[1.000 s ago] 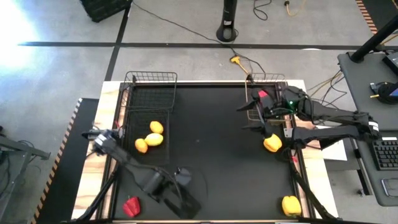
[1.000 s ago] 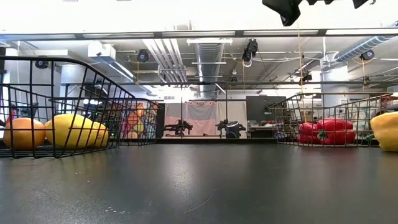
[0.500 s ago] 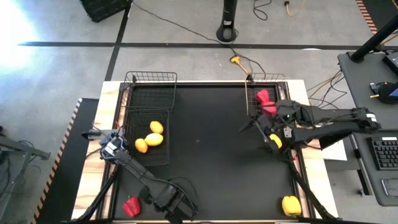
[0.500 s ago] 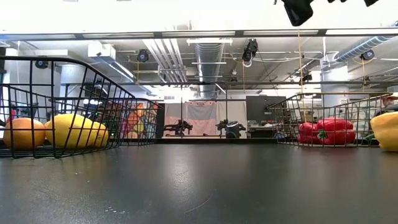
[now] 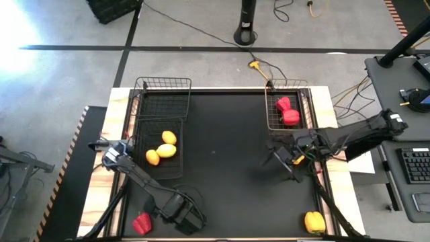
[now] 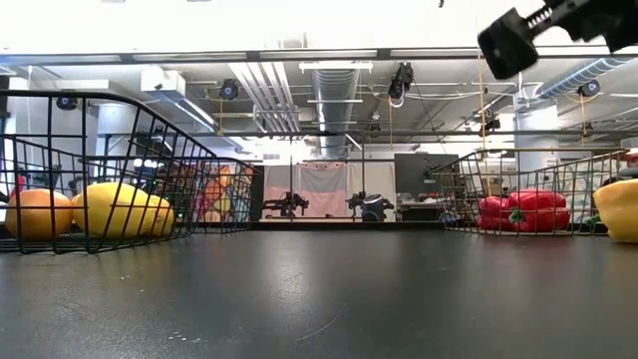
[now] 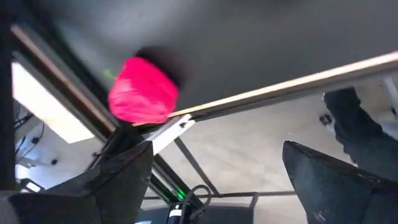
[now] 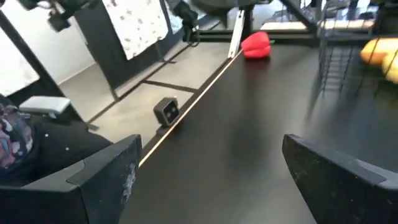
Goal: Sort produce into baskets
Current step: Put the red bell pepper into the gold wire basket
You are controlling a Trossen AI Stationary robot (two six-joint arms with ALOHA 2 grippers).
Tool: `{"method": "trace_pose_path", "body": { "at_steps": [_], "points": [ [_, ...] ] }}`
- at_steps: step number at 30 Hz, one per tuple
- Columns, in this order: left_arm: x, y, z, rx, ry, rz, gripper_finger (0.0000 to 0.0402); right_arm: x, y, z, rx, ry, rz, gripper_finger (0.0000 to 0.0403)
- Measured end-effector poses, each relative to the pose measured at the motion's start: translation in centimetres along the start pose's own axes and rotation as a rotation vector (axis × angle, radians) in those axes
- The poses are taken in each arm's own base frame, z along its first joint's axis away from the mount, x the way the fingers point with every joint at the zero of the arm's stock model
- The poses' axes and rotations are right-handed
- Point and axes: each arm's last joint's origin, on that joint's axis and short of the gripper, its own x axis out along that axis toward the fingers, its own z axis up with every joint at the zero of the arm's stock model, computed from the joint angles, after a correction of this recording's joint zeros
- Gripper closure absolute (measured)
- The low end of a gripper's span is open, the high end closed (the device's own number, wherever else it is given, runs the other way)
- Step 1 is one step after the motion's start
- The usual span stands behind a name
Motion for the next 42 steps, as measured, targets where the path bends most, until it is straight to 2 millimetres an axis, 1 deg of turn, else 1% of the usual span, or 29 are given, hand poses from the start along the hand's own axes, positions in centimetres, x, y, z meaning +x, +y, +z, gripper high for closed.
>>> {"method": "trace_pose_path", "body": {
  "at_steps": [3, 6, 8, 10, 13, 15, 21, 25, 28, 31, 38, 42],
  "points": [
    [-0.1, 2.3, -0.2, -0.083, -0.007, 0.023, 0.0062, 0.2, 0.1, -1.3, 0.036, 0.016, 0.012, 0.0022],
    [0.1, 4.7, -0.3, -0.204, -0.016, 0.039, 0.0062, 0.4, 0.2, -2.0, 0.078, 0.035, 0.024, 0.0022],
    [0.6, 5.6, -0.2, -0.29, -0.012, 0.024, 0.0062, 0.5, 0.4, -2.4, 0.093, 0.041, 0.034, 0.0022],
    [1.2, 6.1, 0.0, -0.361, 0.0, -0.003, 0.0062, 0.5, 0.5, -2.8, 0.106, 0.046, 0.04, 0.0022],
    [2.6, 6.5, 0.4, -0.524, 0.043, 0.004, 0.0062, 0.6, 0.5, -3.2, 0.117, 0.053, 0.045, 0.0022],
    [3.5, 6.6, 0.4, -0.557, 0.069, 0.009, 0.0062, 0.6, 0.5, -3.4, 0.119, 0.056, 0.045, 0.0022],
    [5.8, 6.2, 0.8, -0.521, 0.099, -0.017, 0.0062, 0.6, 0.5, -3.4, 0.125, 0.049, 0.042, 0.0022],
    [7.6, 6.1, 0.8, -0.486, 0.115, -0.041, 0.0062, 0.6, 0.4, -3.2, 0.122, 0.029, -0.003, 0.0022],
    [8.5, 6.0, 0.8, -0.47, 0.131, -0.065, 0.0062, 0.6, 0.4, -3.2, 0.123, 0.025, -0.005, 0.0022],
    [8.7, 6.3, 0.8, -0.472, 0.122, -0.066, 0.0062, 0.6, 0.4, -3.2, 0.132, 0.026, -0.005, 0.0022],
    [8.2, 6.8, 0.4, -0.491, 0.132, -0.077, 0.0062, 0.6, 0.4, -3.0, 0.13, 0.01, -0.002, 0.0022],
    [8.4, 7.0, 0.0, -0.493, 0.146, -0.052, 0.0057, 0.6, 0.4, -2.7, 0.111, -0.019, 0.003, 0.0022]
  ]
}}
